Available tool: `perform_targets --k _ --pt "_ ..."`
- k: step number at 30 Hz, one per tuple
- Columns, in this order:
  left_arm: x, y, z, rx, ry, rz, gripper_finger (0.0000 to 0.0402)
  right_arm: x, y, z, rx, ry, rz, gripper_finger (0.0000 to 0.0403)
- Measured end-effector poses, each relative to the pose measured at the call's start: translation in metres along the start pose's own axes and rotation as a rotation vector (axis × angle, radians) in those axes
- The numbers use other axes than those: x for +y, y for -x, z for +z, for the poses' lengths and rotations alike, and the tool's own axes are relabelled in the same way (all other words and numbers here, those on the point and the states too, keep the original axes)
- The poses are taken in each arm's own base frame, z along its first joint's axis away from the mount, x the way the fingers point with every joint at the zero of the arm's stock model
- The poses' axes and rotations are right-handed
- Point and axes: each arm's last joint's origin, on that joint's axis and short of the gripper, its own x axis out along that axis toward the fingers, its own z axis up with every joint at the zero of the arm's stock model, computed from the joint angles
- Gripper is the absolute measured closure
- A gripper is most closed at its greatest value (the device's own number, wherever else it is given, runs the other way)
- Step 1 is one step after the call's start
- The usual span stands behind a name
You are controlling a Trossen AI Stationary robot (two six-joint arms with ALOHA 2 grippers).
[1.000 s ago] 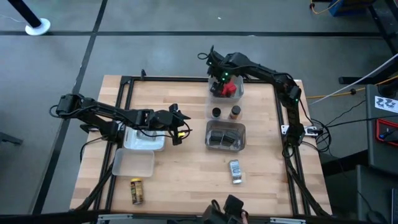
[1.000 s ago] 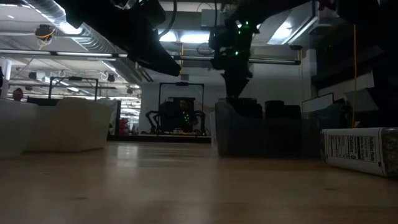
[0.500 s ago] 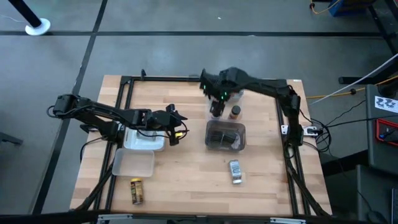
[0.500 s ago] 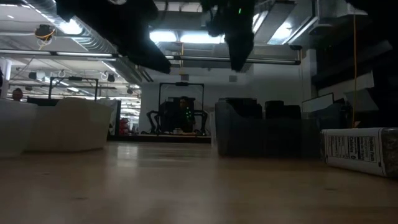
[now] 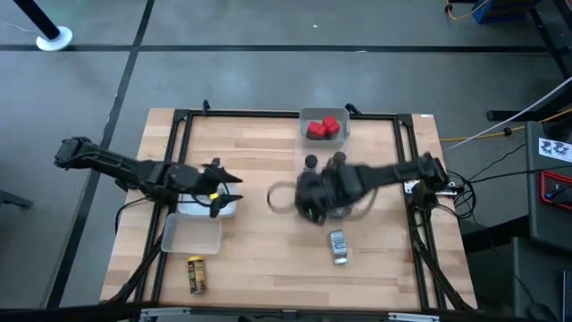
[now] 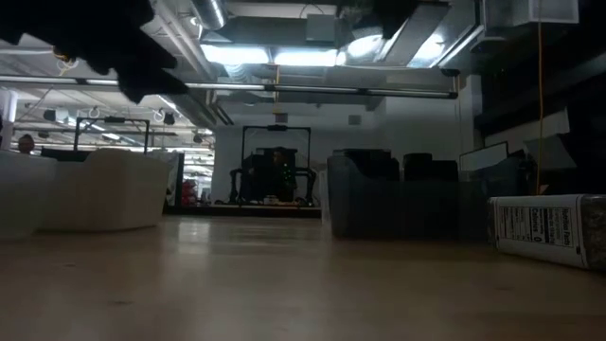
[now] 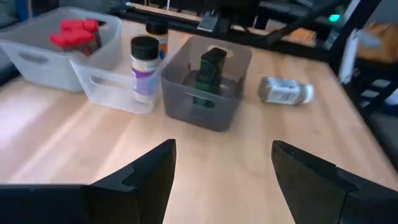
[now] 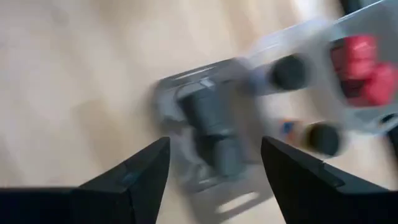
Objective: Sort spices by type
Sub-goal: Put the white seasoning bottle into the white bin
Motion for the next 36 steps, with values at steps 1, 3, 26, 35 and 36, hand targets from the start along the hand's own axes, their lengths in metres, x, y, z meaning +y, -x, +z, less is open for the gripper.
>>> perform_targets --k 1,3,26,35,36 --pt "0.000 0.003 -0.003 -0.005 0.024 -0.012 0.0153 0.011 0.003 -0.006 -0.004 -0.005 0.016 0.0150" --pt "0.000 0.007 -0.007 -0.019 0.074 -0.035 0.0153 0.034 0.006 -0.019 -0.018 -0.030 0.045 0.0150" --pt "-0.024 0.019 -0.018 0.027 0.149 -0.208 0.0153 0.149 -0.049 -0.131 0.129 -0.529 -0.177 0.0150" --pt "-0.028 0.020 -0.019 0.035 0.150 -0.232 0.0153 0.145 -0.075 -0.151 0.257 -0.615 -0.292 0.0150" --pt "-0.028 0.020 -0.019 0.036 0.153 -0.234 0.0153 0.146 -0.076 -0.151 0.257 -0.628 -0.289 0.0150"
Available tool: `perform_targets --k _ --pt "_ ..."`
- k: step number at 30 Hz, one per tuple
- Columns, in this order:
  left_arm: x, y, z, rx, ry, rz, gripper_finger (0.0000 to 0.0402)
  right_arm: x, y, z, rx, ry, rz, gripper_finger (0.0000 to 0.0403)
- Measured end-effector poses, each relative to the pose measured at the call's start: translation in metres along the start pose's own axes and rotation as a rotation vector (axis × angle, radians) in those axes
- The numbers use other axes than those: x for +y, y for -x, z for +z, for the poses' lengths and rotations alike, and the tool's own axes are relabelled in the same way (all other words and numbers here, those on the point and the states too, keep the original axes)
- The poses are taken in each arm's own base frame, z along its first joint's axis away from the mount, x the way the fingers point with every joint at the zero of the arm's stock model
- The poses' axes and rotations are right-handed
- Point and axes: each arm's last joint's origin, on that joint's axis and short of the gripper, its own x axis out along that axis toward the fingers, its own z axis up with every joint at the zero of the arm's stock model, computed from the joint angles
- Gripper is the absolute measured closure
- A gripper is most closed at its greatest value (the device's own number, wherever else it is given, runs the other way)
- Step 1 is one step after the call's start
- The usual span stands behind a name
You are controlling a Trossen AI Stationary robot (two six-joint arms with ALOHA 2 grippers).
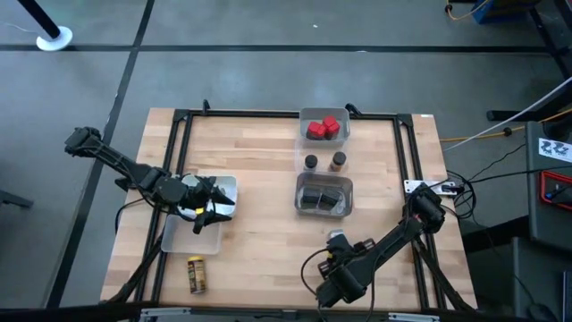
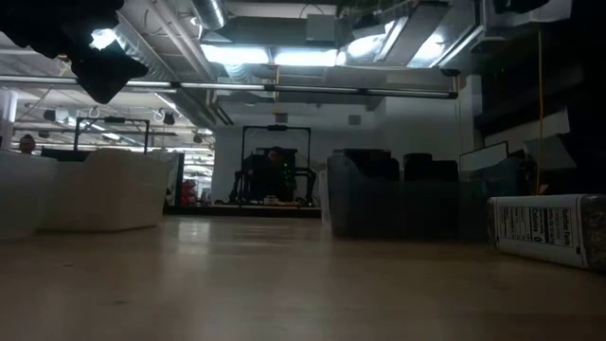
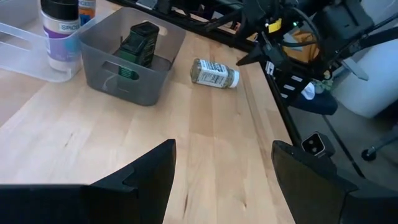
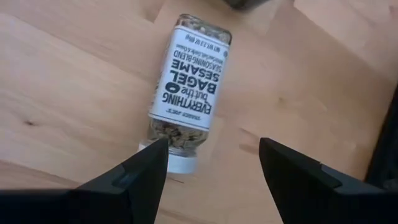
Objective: Sort spices by type
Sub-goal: Put the white seasoning bottle into the white bin
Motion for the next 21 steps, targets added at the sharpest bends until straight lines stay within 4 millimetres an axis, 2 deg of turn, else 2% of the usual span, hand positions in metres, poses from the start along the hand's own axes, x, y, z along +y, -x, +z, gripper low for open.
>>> perform_targets --k 10,21 --pt "0.000 0.000 0.000 0.001 0.004 -0.001 0.0153 0.007 -0.003 -0.002 -0.002 -0.033 0.064 0.0150" --pt "0.000 0.000 0.000 0.001 0.001 -0.001 0.0153 0.015 -0.034 -0.011 0.040 -0.042 0.105 0.0150"
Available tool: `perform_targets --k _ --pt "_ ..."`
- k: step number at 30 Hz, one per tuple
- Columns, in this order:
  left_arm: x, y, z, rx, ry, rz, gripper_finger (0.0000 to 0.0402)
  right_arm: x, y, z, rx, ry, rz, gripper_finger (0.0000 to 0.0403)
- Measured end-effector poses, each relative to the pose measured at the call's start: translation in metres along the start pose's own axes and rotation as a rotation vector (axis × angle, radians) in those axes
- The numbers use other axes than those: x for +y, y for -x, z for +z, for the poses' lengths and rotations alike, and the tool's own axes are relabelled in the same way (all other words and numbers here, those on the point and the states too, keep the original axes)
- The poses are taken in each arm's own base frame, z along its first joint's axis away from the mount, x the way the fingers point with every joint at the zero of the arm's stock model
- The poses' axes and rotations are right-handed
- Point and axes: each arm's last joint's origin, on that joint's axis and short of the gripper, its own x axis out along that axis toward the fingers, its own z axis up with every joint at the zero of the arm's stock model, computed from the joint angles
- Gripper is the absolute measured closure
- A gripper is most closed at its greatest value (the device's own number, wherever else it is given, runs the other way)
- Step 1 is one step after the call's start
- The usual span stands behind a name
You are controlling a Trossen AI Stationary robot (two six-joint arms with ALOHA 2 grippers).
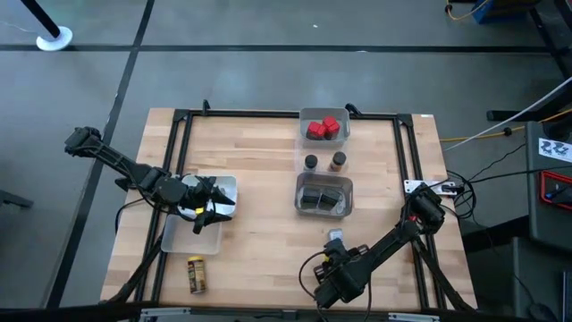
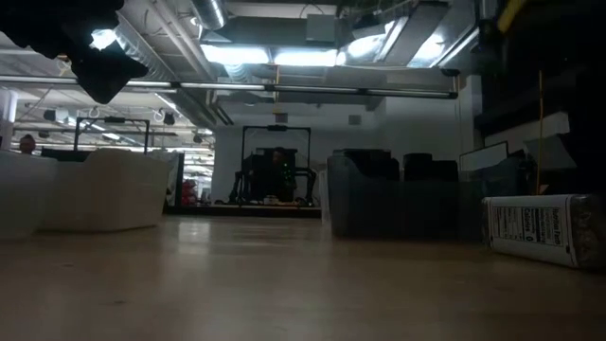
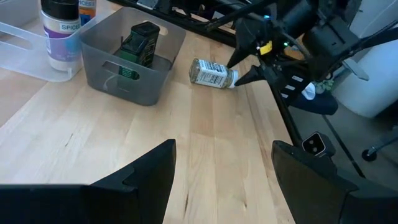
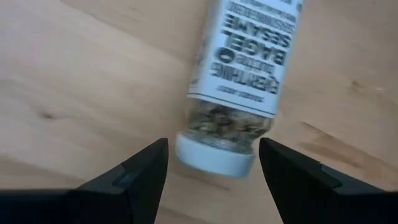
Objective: Sort spices by type
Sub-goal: Put the white seasoning bottle into the white bin
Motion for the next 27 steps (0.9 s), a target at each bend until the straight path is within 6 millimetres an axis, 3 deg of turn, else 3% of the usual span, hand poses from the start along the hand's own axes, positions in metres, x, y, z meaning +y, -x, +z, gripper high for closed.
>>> perform_targets --k 14,18,27 --pt "0.000 0.000 0.000 0.000 0.000 0.001 0.0153 -0.003 -0.028 -0.003 -0.021 -0.004 0.020 0.0155" --pt "0.000 0.000 0.000 -0.001 0.000 0.000 0.0153 -0.001 -0.029 -0.003 -0.047 -0.006 0.041 0.0186" --pt "0.000 -0.003 -0.001 0.014 0.036 0.008 0.0153 0.007 -0.027 -0.003 -0.082 0.038 0.127 0.0188"
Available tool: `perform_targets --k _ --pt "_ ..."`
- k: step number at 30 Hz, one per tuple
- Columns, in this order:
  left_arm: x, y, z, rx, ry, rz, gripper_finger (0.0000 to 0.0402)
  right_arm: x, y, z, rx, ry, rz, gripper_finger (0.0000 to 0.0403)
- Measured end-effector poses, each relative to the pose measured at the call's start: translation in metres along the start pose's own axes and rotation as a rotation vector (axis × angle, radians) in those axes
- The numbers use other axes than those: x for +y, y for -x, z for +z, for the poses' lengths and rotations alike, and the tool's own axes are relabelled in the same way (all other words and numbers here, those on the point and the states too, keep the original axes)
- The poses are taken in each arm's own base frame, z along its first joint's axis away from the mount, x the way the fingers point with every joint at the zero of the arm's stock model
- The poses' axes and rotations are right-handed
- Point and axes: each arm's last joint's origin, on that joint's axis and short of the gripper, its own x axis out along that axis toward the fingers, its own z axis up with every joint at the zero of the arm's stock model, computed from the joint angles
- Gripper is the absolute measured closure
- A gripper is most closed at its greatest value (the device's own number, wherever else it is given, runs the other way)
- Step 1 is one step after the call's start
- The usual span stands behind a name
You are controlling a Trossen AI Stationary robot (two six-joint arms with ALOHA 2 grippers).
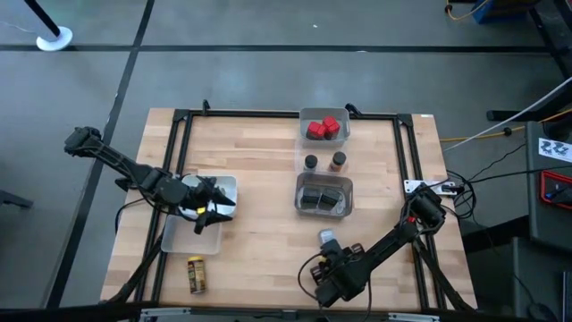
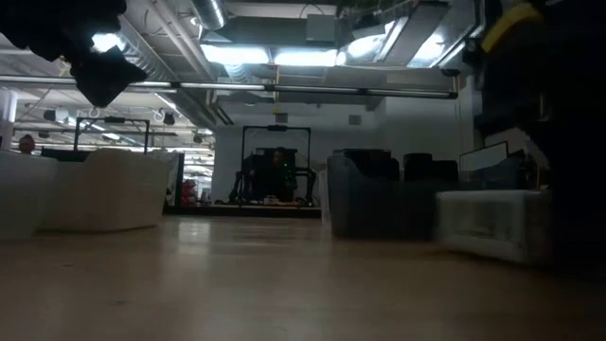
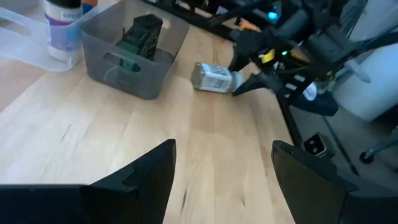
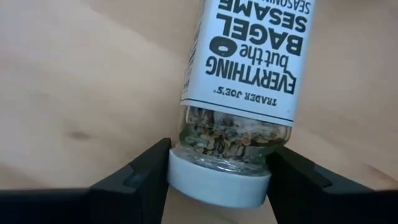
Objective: Sort spices by type
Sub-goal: Put the white seasoning bottle into the white bin
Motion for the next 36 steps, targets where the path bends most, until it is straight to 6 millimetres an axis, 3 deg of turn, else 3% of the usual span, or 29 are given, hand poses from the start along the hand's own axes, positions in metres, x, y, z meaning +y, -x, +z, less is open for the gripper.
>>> perform_targets --k 9,20,28,36 --pt "-0.011 -0.025 -0.005 -0.012 -0.063 -0.039 0.0153 0.039 0.002 0.008 -0.033 0.158 0.367 0.0188" --pt "-0.040 -0.058 -0.022 -0.059 -0.165 -0.227 0.0153 0.072 0.006 0.047 -0.145 0.259 0.651 0.0188" --pt "-0.057 -0.056 -0.031 -0.079 -0.410 -0.308 0.0153 0.084 0.005 0.081 -0.152 0.177 0.776 0.0188" --pt "-0.074 -0.052 -0.022 -0.169 -0.585 -0.273 0.0153 0.091 0.003 0.114 0.070 0.080 0.940 0.0183"
